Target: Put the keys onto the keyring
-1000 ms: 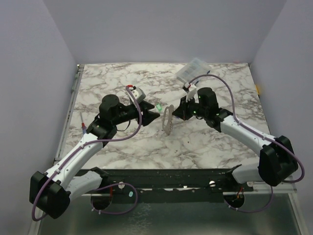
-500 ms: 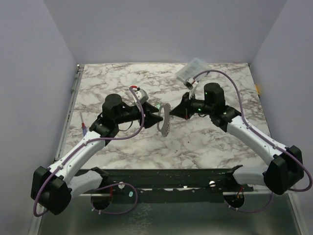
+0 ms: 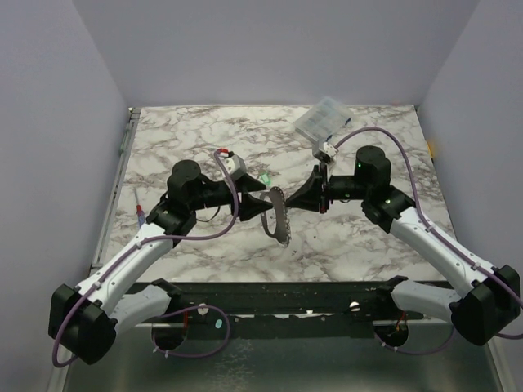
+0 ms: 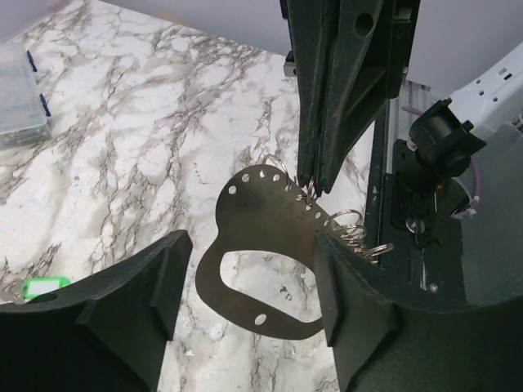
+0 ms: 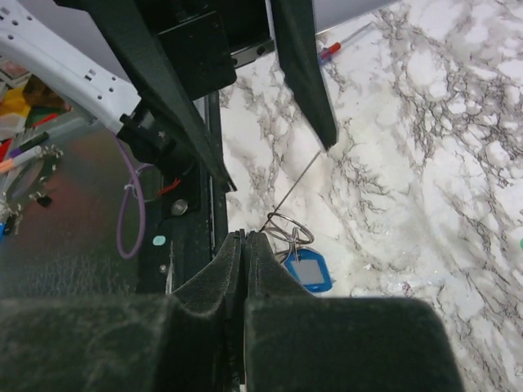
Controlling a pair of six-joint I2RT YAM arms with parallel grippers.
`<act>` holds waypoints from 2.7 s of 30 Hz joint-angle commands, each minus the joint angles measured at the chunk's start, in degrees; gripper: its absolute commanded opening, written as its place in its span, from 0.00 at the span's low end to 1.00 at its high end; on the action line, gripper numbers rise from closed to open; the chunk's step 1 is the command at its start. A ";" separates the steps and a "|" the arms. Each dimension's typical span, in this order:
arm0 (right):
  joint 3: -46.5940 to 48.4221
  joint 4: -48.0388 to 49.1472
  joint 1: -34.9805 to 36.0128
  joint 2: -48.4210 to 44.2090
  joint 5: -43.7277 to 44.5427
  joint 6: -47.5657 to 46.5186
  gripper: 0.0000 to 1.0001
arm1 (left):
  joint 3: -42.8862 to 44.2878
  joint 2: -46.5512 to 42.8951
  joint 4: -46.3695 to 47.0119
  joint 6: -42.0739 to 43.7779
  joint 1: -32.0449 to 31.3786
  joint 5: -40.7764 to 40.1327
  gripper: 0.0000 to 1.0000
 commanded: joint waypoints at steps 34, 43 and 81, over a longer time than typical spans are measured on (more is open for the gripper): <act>0.56 -1.59 0.85 -0.96 -8.92 -4.45 0.28 | 1.78 4.72 2.30 -4.08 -3.58 16.92 0.00; -8.65 8.84 0.76 -11.59 3.73 0.83 0.58 | 1.67 2.77 2.24 -3.30 -3.25 18.03 0.00; -15.13 10.00 4.80 -17.73 29.21 -0.69 0.41 | 4.40 -1.31 -6.43 6.22 -2.46 11.64 0.00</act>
